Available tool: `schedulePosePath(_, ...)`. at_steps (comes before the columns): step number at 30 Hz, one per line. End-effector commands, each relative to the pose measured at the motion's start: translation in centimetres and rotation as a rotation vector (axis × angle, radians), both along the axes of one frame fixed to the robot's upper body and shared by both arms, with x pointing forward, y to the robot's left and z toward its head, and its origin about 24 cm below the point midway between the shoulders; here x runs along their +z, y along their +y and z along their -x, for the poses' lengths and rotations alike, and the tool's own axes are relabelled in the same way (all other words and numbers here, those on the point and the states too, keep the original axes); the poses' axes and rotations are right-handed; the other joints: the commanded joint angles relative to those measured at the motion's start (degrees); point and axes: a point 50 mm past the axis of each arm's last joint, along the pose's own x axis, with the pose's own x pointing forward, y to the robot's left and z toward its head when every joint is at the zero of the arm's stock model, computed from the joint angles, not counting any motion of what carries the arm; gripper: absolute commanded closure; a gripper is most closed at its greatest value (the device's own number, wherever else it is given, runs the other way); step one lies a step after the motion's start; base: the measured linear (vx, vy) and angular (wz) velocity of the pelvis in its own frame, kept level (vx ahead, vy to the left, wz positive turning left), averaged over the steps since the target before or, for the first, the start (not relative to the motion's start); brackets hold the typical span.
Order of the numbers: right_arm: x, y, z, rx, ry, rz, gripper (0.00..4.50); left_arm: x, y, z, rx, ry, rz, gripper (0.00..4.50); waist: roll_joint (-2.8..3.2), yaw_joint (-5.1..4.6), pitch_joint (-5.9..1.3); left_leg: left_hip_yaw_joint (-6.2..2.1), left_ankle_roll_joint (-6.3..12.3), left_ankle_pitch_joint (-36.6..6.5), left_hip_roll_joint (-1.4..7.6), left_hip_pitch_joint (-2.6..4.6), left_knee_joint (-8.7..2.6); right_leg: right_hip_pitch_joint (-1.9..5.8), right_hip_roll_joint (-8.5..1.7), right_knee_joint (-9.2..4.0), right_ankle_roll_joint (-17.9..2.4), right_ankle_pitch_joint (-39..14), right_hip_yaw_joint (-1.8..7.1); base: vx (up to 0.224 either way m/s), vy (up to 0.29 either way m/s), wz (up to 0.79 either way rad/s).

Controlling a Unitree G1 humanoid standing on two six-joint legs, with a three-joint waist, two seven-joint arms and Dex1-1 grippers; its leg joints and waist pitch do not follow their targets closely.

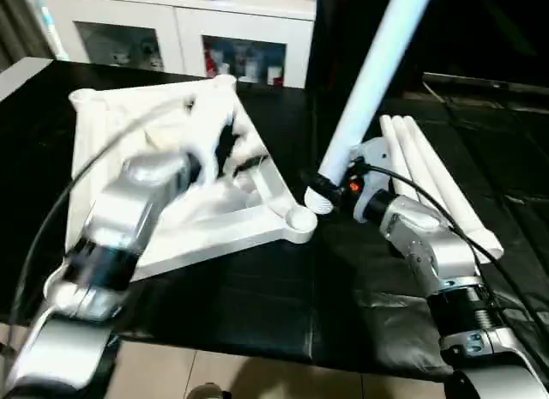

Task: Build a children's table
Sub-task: Pick table leg, then insert table leg to table base

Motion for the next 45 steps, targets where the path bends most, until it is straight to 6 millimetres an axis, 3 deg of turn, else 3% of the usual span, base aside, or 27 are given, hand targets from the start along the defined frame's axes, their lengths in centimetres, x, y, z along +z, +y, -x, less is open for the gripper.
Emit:
schedulePosePath(1,0.0,-0.6,0.0,-0.015,0.012,-0.031,2.58,-0.9,-0.9,1.0,-0.086,0.043,-0.031,1.19,0.85,0.04,-4.45,-0.44,-1.94,-8.1,2.81,1.55,-4.11,2.45,-4.16,-3.66,-13.9,3.1,1.80,0.000,0.000,0.00)
schedulePosePath(3,-0.1,-0.3,0.3,0.019,0.027,-0.044,2.58,-2.6,-1.3,2.6,-0.157,0.128,-0.036,1.19,0.52,-0.03,-4.36,-0.31,-1.74,-8.0,2.78,1.52,-4.16,2.35,-4.09,-3.74,-14.0,2.5,1.79,0.000,0.000,0.00)
schedulePosePath(11,0.0,0.3,0.7,0.066,0.018,-0.067,2.58,-4.8,-1.7,4.2,-0.221,0.208,-0.061,1.19,0.59,-0.19,-4.19,-0.32,-1.82,-9.2,2.82,1.42,-4.33,2.27,-4.13,-4.02,-13.4,-0.4,1.89,0.000,0.000,0.00)
schedulePosePath(12,0.0,0.4,0.9,0.079,0.021,-0.071,2.58,-5.0,-1.7,4.5,-0.235,0.203,-0.081,1.47,-0.33,-0.34,-4.21,-0.15,-1.42,-8.8,2.80,1.39,-4.31,2.35,-4.07,-4.12,-13.2,-0.1,1.91,0.000,0.000,0.00)
schedulePosePath(13,0.0,0.5,0.9,0.085,0.020,-0.068,2.58,-5.1,-1.6,4.5,-0.237,0.196,-0.085,1.55,0.16,-0.19,-4.22,-0.26,-1.16,-8.1,2.83,1.40,-4.33,2.30,-4.14,-3.97,-13.1,0.0,1.89,0.000,0.000,0.00)
schedulePosePath(16,-0.3,0.9,1.2,0.128,0.020,-0.037,2.58,-5.6,-1.1,4.1,-0.187,0.195,-0.118,1.58,0.16,-0.41,-4.12,-0.19,-1.09,-8.5,2.74,1.35,-4.29,2.27,-4.07,-4.15,-13.0,-0.6,1.89,0.000,0.000,0.00)
schedulePosePath(18,-0.4,1.1,1.3,0.138,0.013,-0.011,2.58,-5.7,-0.7,3.7,-0.154,0.188,-0.130,1.92,0.18,-0.46,-4.09,-0.19,-1.16,-8.8,2.76,1.41,-4.32,2.19,-4.15,-4.25,-12.5,-1.8,1.95,0.000,0.000,0.00)
schedulePosePath(20,-0.6,1.3,1.4,0.140,-0.007,0.031,2.58,-5.6,-0.4,3.5,-0.150,0.180,-0.134,1.99,0.17,-0.56,-4.18,-0.23,-1.45,-8.3,2.76,1.41,-4.31,2.18,-4.12,-4.15,-12.5,-1.5,1.92,0.000,0.000,0.00)
schedulePosePath(21,-0.6,1.3,1.5,0.140,-0.010,0.037,2.58,-5.6,-0.4,3.5,-0.151,0.179,-0.135,1.99,0.50,-0.49,-4.20,-0.29,-1.56,-8.2,2.80,1.41,-4.30,2.12,-4.17,-4.11,-12.6,-1.3,1.92,0.000,0.000,0.00)
schedulePosePath(32,-0.5,1.4,1.4,0.142,-0.102,0.142,2.58,-4.9,0.1,2.8,-0.209,0.183,-0.188,2.83,0.41,-0.56,-4.15,-0.21,-1.77,-9.3,2.79,1.52,-4.32,2.05,-4.19,-4.17,-12.9,-1.4,2.01,0.000,0.000,0.00)
schedulePosePath(39,0.2,1.5,1.1,0.156,-0.075,0.046,2.58,-5.2,0.5,2.5,-0.227,0.200,-0.239,3.35,0.54,-0.64,-4.24,-0.26,-0.87,-8.5,2.77,1.51,-4.24,2.29,-4.16,-4.00,-13.4,0.6,1.99,0.000,0.000,0.00)
schedulePosePath(45,0.5,1.3,0.7,0.136,-0.067,-0.025,2.58,-5.2,0.6,2.3,-0.242,0.204,-0.259,3.77,0.65,-0.59,-4.35,-0.21,-1.14,-8.5,2.85,1.56,-4.20,2.22,-4.23,-3.80,-14.3,2.0,1.91,0.000,0.000,0.00)
